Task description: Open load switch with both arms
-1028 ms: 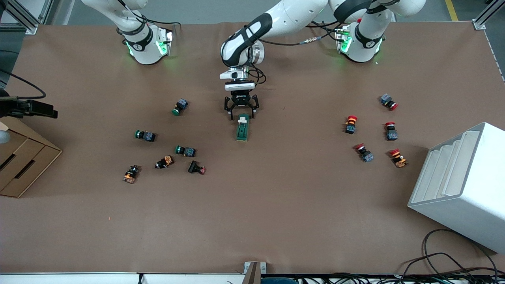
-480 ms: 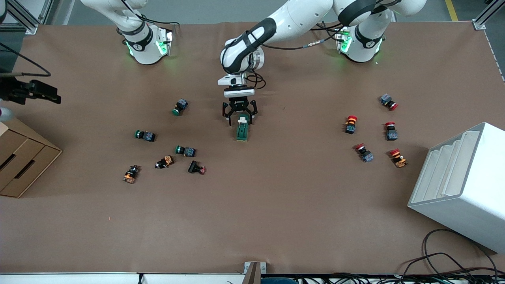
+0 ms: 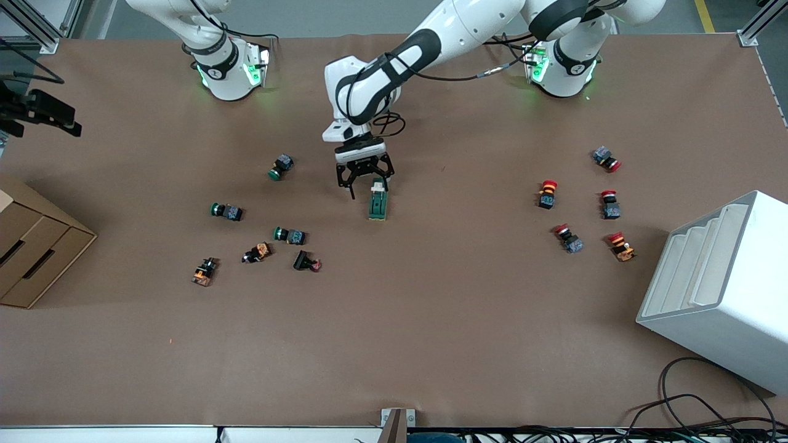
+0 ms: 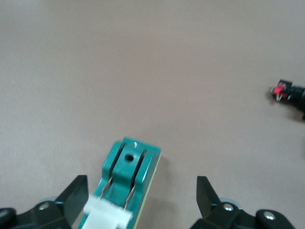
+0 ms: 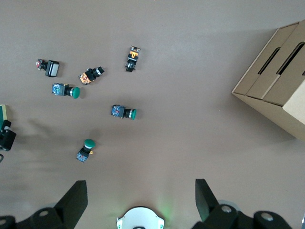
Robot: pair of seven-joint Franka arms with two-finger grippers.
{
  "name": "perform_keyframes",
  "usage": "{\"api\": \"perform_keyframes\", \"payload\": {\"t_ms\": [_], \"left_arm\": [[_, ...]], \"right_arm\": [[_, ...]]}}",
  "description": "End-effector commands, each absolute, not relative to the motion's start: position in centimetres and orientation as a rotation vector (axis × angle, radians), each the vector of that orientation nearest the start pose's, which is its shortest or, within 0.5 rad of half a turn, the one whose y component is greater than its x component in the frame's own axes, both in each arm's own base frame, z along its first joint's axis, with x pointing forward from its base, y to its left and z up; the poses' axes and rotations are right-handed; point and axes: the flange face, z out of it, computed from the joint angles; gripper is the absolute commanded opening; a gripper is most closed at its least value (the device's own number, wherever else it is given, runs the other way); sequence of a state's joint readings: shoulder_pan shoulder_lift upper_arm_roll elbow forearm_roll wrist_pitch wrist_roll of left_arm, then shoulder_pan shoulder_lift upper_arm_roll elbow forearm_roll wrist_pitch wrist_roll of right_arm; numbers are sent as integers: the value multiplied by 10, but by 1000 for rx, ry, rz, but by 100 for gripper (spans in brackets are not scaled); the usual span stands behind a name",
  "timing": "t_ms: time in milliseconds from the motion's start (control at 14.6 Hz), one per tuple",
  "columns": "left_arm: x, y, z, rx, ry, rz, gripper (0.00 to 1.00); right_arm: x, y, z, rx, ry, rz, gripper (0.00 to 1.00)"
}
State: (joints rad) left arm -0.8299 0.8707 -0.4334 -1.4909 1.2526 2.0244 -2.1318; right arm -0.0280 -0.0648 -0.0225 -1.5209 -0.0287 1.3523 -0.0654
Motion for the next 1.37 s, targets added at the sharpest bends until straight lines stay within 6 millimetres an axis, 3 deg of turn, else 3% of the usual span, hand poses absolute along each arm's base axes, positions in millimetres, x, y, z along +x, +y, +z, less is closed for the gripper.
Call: {"api": "perform_keyframes", "payload": {"t_ms": [0, 206, 411, 617, 754, 960, 1302], "left_arm": [[342, -634, 216, -2865, -380, -996, 100], [367, -626, 262, -2892, -435, -914, 100], [407, -602, 311, -2923, -442, -791, 100], [449, -571, 372, -2983, -459, -672, 100], [480, -535, 417, -3015, -468, -618, 100], [522, -480, 465, -3057, -519, -548, 100], [575, -378, 525, -3126, -577, -428, 100]], "right_arm": [[494, -27, 669, -3150, -3, 134, 100], [495, -25, 668, -3134, -5, 125, 100], [495, -26, 671, -3136, 0, 118, 100], [496, -26, 678, -3137, 3, 96, 100], [495, -27, 677, -3132, 35, 105, 100], [496, -25, 677, -3119, 75, 100, 100], [498, -27, 685, -3121, 60, 61, 100]]}}
